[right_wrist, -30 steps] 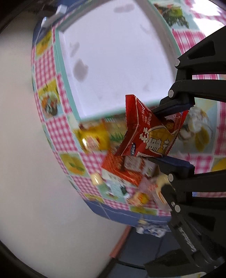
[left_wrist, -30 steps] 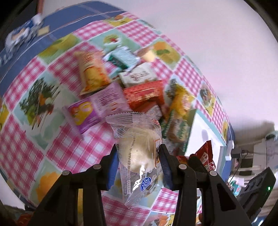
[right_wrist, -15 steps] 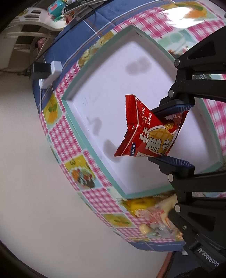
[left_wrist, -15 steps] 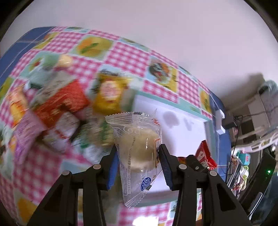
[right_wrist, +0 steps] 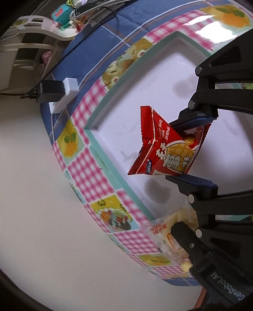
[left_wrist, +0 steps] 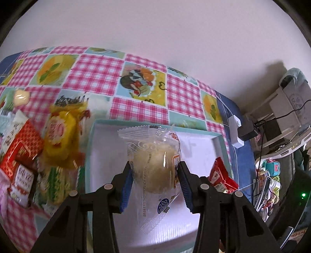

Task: Organize snacks
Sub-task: 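Carry both snacks over the white tray and open both tools, then move both tools back toward the snack pile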

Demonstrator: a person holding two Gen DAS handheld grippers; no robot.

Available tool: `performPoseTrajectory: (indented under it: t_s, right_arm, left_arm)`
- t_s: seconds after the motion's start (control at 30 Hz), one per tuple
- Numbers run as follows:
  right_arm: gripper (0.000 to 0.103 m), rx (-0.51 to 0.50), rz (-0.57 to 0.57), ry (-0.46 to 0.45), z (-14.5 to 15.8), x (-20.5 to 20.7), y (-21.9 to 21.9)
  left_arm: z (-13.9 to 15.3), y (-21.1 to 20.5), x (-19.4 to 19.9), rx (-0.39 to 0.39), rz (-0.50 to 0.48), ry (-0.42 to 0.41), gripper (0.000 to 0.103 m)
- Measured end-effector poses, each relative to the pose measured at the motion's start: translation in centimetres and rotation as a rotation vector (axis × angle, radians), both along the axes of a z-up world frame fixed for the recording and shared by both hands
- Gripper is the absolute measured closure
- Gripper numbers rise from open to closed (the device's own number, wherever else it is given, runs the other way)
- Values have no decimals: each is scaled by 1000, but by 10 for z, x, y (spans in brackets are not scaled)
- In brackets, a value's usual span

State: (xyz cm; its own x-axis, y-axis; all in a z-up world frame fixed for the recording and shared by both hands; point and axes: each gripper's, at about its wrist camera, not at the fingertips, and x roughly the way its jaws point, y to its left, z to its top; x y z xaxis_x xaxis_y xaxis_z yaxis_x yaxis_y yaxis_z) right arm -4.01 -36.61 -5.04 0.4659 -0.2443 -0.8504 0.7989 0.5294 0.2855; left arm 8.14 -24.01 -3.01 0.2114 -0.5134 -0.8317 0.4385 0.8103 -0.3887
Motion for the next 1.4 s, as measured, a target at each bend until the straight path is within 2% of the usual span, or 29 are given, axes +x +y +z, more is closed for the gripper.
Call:
performPoseTrajectory:
  t_s: [0.3,0.37,0.4,0.43,0.67,0.7,0.8,0.9,0.97,1.03,1.07,1.13,1.2,1.4]
  right_arm:
    - [57,-3,-26,21,-12,6,-17]
    - [56,-1,-30,20,-12,6,-17]
    - [56,1,-33,21,-13,6,-18]
    - [55,1,-34,26,-13,6,-18]
    - [55,3,-37,41,-10,3,-16]
    - [53,-1,-34,40,-9,3,-16]
    - [37,-2,-27,46,-8,3,-14]
    - [36,-1,-13,61,-8,3,-12]
    - [30,-6,-5,69,-8,3,-8]
    - [24,-10,2,66,-6,1,-5]
    - [24,-12,9,62,-5,1,-3]
    - [15,-19,17,59,-2,0,2]
    - [11,-34,25,57,2,-1,8]
    - [10,-41,68,60,8,-5,29]
  left_arm:
    - [-22,-12,12,6,-3,13,55]
    - [-25,-13,13,11,-2,18,51]
    - [-25,-13,13,12,-4,19,42]
    - [-24,-13,13,12,-5,18,38]
    - [-4,-10,9,14,-15,-9,37]
    - [0,-9,9,18,-14,-12,33]
    - [9,-3,8,43,7,-31,21]
    - [15,7,9,88,38,-55,20]
    - [18,15,11,124,66,-73,18]
    - [20,23,12,153,94,-92,10]
    - [23,28,12,172,116,-111,10]
    - [26,37,11,206,146,-148,10]
    - [29,47,9,233,173,-176,10]
    - [29,84,-3,278,231,-213,9]
